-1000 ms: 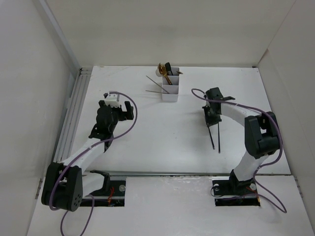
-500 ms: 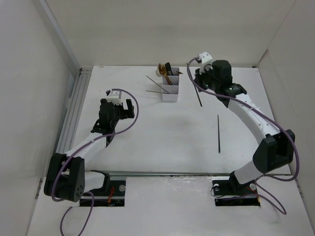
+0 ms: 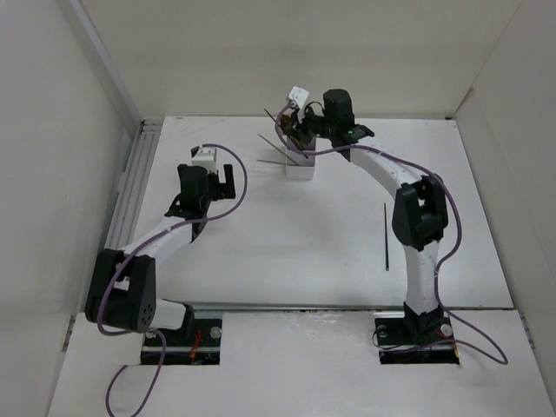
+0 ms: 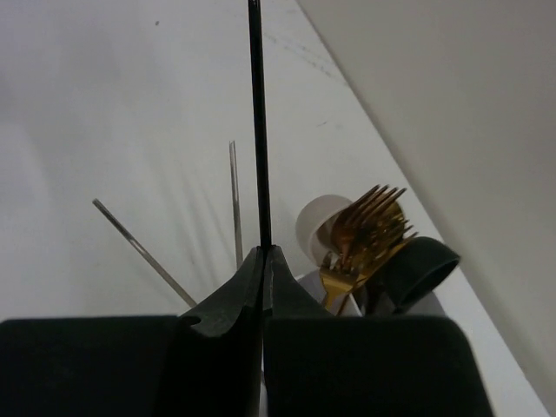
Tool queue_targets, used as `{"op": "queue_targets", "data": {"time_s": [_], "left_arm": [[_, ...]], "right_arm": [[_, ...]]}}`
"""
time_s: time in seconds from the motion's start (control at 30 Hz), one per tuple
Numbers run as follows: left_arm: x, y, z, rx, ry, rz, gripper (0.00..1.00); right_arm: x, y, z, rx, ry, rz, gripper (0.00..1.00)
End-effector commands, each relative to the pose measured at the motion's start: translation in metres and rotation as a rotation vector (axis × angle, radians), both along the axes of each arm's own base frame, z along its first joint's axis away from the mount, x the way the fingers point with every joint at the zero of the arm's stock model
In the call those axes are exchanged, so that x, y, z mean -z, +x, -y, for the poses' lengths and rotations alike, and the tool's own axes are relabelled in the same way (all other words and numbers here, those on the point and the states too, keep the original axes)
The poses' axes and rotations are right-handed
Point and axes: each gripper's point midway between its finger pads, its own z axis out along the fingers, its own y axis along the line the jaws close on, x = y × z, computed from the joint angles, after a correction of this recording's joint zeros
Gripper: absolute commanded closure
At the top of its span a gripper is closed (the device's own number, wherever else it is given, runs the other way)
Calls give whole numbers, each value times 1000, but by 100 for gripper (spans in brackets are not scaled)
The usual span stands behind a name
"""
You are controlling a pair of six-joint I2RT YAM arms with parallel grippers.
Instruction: Sort the eating utensils into containers
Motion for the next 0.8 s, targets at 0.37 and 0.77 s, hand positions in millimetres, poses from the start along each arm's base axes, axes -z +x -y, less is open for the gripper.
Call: {"op": "queue_targets", "data": {"time_s": [0.37,0.77], "left_arm": [[-13,23,-10,-50,35,25,0],[-20,23,-8,-30,31,51,0]], "right_arm": [[41,9,1,-71,-27,6,99],[29,-9,26,-24,-23,-23,57]]}}
